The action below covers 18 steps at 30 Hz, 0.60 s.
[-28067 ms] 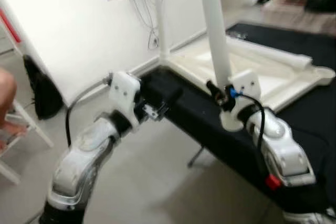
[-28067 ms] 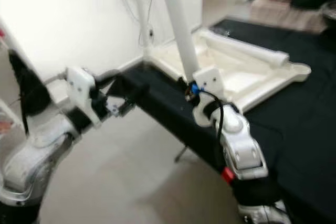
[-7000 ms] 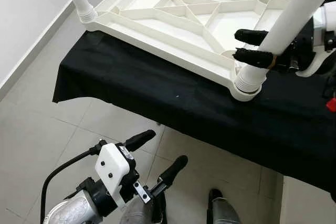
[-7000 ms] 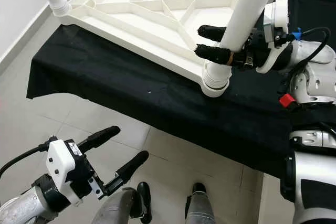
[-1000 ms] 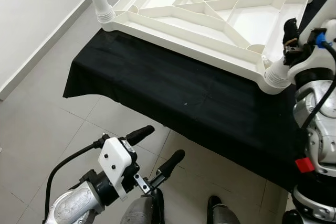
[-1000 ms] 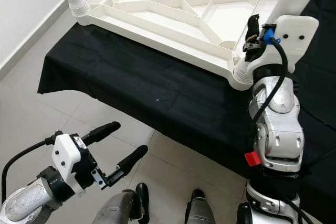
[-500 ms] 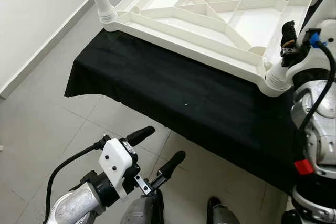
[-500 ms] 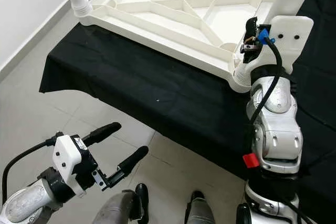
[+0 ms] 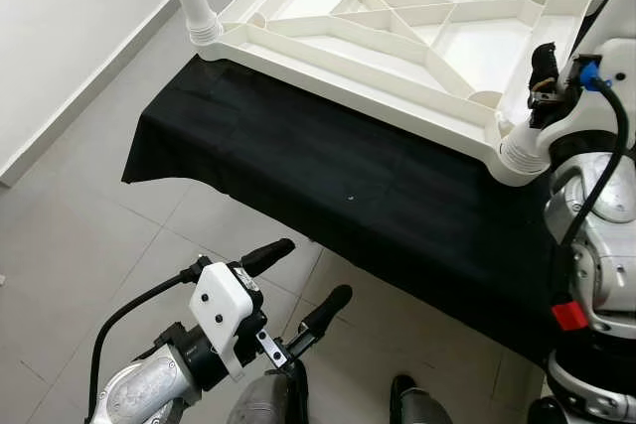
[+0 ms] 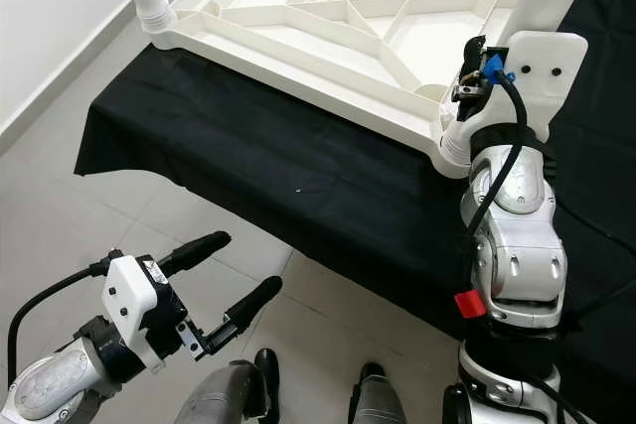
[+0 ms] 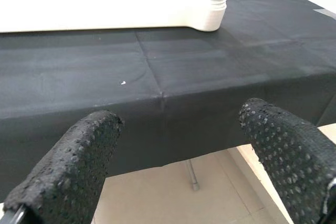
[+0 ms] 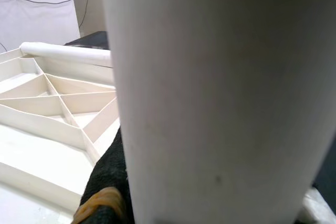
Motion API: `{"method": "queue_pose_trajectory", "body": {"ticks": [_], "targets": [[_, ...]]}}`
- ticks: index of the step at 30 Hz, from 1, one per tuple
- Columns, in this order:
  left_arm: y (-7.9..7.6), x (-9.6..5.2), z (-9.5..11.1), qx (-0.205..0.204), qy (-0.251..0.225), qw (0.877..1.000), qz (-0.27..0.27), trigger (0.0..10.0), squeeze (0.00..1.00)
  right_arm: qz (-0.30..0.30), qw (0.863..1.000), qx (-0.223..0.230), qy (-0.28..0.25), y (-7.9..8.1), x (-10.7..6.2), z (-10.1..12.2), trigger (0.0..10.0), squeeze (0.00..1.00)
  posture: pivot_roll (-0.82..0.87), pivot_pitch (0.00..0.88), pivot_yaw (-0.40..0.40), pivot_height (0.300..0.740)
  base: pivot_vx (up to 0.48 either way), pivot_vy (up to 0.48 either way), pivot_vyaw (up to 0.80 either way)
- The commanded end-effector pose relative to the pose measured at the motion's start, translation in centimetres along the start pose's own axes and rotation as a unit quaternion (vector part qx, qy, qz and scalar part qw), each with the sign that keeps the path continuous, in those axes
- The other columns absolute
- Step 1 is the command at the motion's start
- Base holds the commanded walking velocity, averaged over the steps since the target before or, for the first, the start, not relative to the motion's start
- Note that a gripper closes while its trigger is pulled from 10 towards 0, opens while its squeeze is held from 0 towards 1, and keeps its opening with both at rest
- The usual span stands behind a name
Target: Building children table
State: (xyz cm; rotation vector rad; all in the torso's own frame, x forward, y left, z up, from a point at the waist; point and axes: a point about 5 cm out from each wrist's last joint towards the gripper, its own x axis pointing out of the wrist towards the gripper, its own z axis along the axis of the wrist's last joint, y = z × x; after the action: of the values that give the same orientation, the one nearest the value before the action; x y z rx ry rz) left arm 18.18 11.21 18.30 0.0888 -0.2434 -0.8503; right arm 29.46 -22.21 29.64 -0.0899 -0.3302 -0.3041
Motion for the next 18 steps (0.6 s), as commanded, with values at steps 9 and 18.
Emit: {"method": "queue_pose_trajectory", "body": {"ticks": [9,18], "targets": [[-0.1,0.0,-0.9,-0.003,0.01,1.0,0.001,10.0,0.0,-0.021,0.99,-0.007,0.141,-0.4,-0.3,-5.1,10.0,0.0,0.01,0.33,0.094,0.74,0.0,0.0,0.0],[0.0,0.1,-1.1,0.001,0.01,1.0,0.001,10.0,0.0,-0.014,0.997,-0.001,0.074,-0.3,1.0,-1.7,10.0,0.0,0.01,0.321,0.097,0.74,0.0,0.0,0.0]]}}
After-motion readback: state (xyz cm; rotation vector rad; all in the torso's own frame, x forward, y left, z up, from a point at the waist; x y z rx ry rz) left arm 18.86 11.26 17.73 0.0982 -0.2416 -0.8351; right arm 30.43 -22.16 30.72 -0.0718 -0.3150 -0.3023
